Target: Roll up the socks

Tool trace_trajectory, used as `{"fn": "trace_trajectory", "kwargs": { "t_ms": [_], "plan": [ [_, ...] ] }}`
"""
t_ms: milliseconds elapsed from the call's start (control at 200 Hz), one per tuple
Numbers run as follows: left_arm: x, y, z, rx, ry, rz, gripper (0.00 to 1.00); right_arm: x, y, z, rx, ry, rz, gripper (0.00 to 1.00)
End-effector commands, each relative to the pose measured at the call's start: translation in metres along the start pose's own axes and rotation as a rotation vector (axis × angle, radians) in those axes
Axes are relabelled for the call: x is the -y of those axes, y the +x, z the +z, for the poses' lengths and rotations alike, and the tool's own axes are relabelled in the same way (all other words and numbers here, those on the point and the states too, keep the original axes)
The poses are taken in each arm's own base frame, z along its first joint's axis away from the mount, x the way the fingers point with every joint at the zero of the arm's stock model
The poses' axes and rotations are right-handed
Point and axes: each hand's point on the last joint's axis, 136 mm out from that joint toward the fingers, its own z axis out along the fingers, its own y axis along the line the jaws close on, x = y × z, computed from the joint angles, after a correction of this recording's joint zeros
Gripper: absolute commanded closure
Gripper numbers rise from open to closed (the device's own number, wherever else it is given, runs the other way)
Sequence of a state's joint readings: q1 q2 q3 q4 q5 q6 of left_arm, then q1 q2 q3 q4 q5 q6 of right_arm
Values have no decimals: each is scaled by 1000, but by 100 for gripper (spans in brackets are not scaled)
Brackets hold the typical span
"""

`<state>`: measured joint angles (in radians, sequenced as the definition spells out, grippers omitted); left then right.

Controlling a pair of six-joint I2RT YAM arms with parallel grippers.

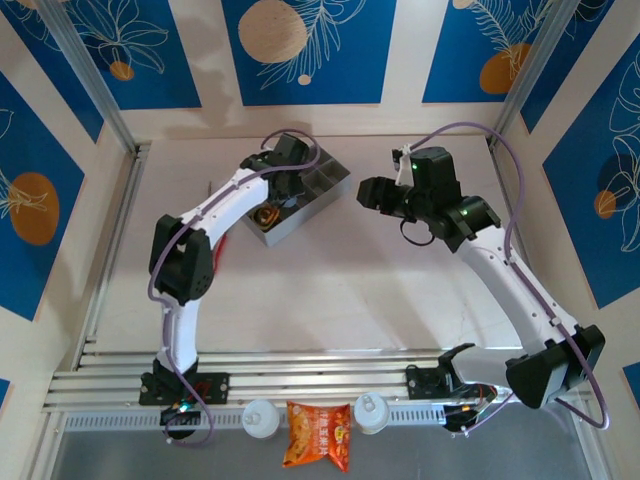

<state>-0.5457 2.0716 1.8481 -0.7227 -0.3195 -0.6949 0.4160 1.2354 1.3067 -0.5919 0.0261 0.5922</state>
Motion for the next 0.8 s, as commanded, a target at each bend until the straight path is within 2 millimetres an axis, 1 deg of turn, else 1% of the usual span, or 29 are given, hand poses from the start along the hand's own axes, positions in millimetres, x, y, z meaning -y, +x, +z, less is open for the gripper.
{"fn": "trace_trajectory", "kwargs": {
  "t_ms": [0,145,300,485,625,695,750,795],
  "plan": [
    [-8,9,13,10,-87,76,100,-1,-4,-16,12,-3,-17,48],
    [-9,13,23,43,-118,103,100,1,-5,-25,19,-2,-16,48],
    [-14,21,32,76,-148,117,100,4,1,-30,9,-1,-7,48],
    [-21,32,43,127,-128,87,100,5,7,-31,-12,-17,12,48],
    [-23,38,46,128,-130,86,100,6,9,-31,-23,-20,29,48],
    [-22,40,43,116,-111,84,80,8,9,-31,-22,-18,39,48],
    [-20,39,36,110,-93,81,69,8,9,-30,-24,-19,45,48],
    [-19,38,30,108,-82,77,55,8,9,-30,-23,-22,50,48]
  ]
}}
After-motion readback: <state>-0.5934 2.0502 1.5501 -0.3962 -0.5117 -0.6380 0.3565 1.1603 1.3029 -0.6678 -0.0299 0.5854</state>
